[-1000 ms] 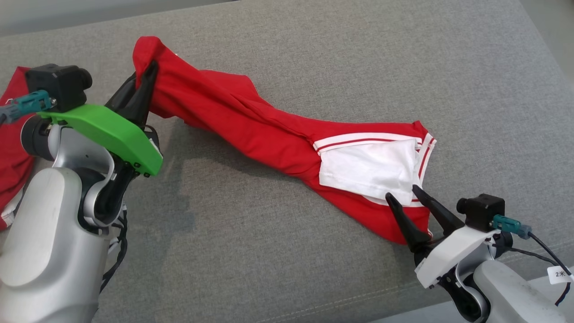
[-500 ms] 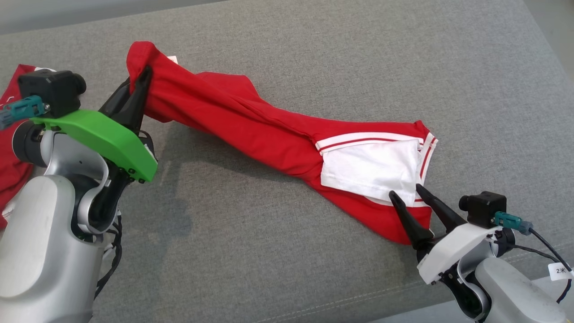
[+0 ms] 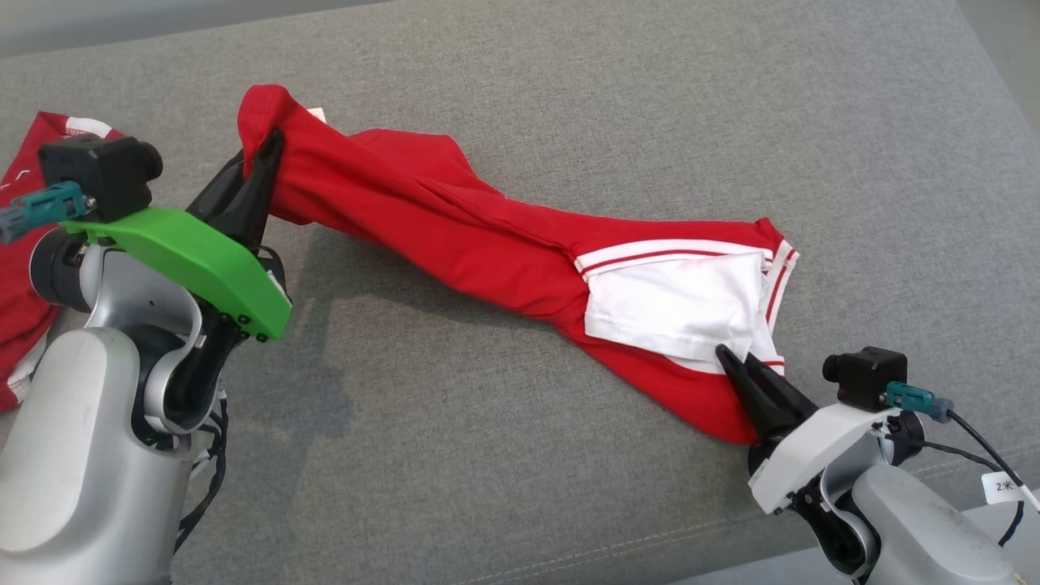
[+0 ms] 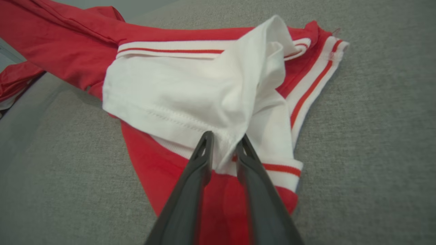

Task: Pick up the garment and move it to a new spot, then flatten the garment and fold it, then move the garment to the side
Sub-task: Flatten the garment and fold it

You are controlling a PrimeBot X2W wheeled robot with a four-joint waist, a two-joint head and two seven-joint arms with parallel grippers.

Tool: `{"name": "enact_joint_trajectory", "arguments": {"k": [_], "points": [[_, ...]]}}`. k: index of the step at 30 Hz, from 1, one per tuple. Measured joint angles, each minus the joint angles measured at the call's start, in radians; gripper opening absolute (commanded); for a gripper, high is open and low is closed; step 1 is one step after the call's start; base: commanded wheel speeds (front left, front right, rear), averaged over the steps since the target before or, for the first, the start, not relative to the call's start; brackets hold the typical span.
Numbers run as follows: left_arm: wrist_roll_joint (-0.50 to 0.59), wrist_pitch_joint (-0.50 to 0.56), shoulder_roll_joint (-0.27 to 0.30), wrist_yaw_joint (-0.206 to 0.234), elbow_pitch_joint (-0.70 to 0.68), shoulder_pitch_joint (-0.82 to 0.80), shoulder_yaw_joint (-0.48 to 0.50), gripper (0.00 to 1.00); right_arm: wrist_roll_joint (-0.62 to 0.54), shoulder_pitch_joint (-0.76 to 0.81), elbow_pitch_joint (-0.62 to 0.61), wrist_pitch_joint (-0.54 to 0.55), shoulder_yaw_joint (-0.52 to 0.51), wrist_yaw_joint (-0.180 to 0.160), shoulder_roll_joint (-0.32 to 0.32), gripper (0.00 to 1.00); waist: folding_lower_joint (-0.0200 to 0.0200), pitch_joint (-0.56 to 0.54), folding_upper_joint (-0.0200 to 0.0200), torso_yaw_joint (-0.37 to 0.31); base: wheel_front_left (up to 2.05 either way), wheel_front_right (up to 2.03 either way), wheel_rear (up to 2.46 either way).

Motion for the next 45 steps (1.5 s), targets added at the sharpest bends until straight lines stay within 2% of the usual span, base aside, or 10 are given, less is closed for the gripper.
{"name": "enact_joint_trajectory", "arguments": {"k": [2,9,15,18,26,32,38,42,44,45], "points": [[0.0,0.005,0.0,0.009,-0.006,0.001,0.001,0.0,0.006,-0.006,-0.005,0.0,0.002,0.008,0.009,0.0,0.0,0.0,0.0,0.003,0.0,0.0,0.0],[-0.007,0.018,0.006,0.017,-0.014,-0.001,0.024,0.0,0.082,-0.14,-0.135,-0.001,-0.074,0.017,0.004,0.0,0.0,0.003,0.0,0.007,0.0,0.0,0.0],[-0.028,0.058,-0.017,0.017,0.019,-0.123,-0.008,0.0,0.152,-0.399,-0.22,0.078,-0.183,0.022,-0.097,0.0,0.0,0.021,0.0,0.019,0.0,0.0,0.0],[-0.025,0.057,-0.035,0.017,0.026,-0.193,-0.009,0.0,0.197,-0.484,-0.236,0.113,-0.218,0.022,-0.1,0.0,0.0,0.03,0.0,0.028,0.0,0.0,0.0],[0.008,-0.08,-0.086,-0.023,0.05,-0.375,0.001,0.0,0.2,-0.761,-0.293,0.125,-0.301,0.017,-0.107,0.0,0.0,0.069,0.0,0.072,0.0,0.0,0.0],[0.014,-0.191,-0.091,-0.073,0.094,-0.219,-0.011,0.0,0.243,-0.546,-0.297,0.103,-0.23,0.026,-0.071,0.0,0.0,0.06,0.0,0.087,0.0,0.0,0.0],[-0.03,-0.299,-0.141,-0.074,0.123,0.018,-0.022,0.0,0.339,-0.151,-0.264,0.095,-0.212,0.026,-0.043,0.0,0.0,0.031,0.0,0.091,0.0,0.0,0.0],[-0.039,-0.362,-0.147,-0.078,0.144,0.129,-0.009,0.0,0.388,0.011,-0.256,0.073,-0.217,0.015,-0.022,0.0,0.0,0.021,0.0,0.085,0.0,0.0,0.0],[-0.039,-0.396,-0.148,-0.082,0.161,0.172,-0.012,0.17,0.389,0.067,-0.251,0.062,-0.225,0.008,-0.025,0.0,0.0,0.018,0.0,0.081,0.0,0.0,0.0],[-0.039,-0.406,-0.148,-0.082,0.17,0.191,-0.015,0.19,0.391,0.09,-0.25,0.059,-0.228,0.006,-0.028,0.0,0.0,0.017,0.0,0.079,0.0,0.0,0.0]]}}
